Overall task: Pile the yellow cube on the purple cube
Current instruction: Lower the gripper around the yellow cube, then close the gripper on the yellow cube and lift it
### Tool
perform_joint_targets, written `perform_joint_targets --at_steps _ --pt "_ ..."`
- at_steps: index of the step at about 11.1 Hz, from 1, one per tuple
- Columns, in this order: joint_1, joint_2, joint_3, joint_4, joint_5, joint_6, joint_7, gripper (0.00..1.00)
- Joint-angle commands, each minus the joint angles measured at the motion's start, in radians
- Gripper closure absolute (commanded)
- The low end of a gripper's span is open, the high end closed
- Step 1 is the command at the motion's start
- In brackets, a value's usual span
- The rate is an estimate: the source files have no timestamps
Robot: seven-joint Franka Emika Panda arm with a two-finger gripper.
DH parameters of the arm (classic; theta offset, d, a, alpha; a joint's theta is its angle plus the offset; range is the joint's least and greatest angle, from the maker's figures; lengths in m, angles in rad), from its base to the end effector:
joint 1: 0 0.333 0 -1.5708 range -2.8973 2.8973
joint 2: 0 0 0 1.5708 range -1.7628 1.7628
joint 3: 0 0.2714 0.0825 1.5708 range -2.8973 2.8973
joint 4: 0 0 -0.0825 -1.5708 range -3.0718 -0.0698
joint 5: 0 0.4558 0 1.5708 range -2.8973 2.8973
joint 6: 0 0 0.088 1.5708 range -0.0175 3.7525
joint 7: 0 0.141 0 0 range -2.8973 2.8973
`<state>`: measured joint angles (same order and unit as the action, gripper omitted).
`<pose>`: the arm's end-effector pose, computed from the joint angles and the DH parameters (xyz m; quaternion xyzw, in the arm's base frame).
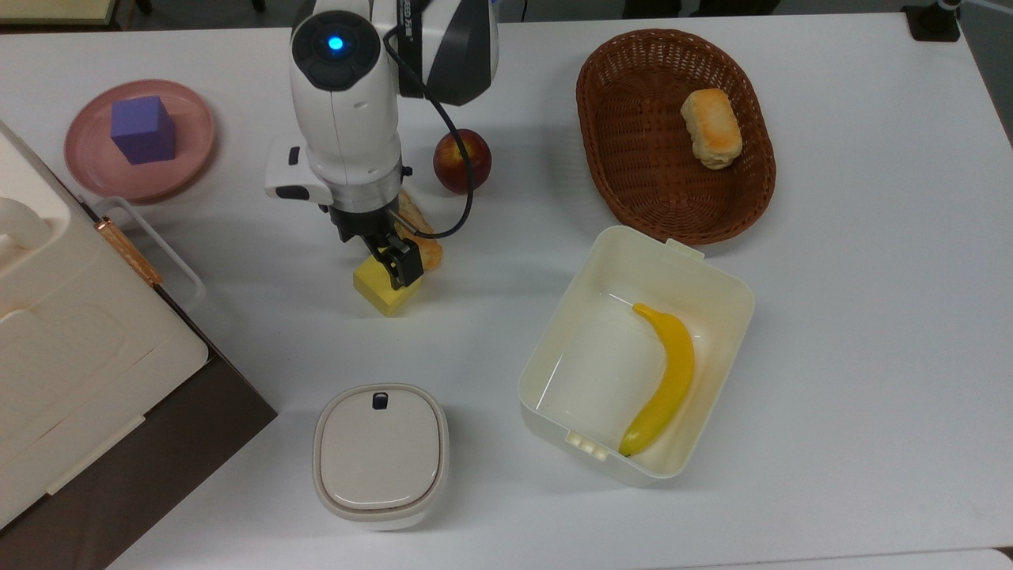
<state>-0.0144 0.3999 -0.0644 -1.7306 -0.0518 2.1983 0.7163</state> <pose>0.7068 -0.0577 0.2448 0.9276 -0.3706 0.0431 0.0215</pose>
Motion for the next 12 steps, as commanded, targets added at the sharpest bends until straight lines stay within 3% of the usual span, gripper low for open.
perform_joint_targets --at_steps 1,9,10,11,12 --pt "0.002 -0.032 -0.006 -0.014 -0.016 -0.034 0.002 0.00" --pt "0.008 0.022 -0.002 -0.012 -0.033 0.072 0.002 0.00" --pt "0.011 0.039 -0.003 -0.011 -0.036 0.084 0.000 0.03" --pt "0.011 0.043 -0.002 -0.012 -0.051 0.107 0.000 0.17" --pt "0.011 0.049 -0.002 -0.011 -0.054 0.118 0.002 0.17"
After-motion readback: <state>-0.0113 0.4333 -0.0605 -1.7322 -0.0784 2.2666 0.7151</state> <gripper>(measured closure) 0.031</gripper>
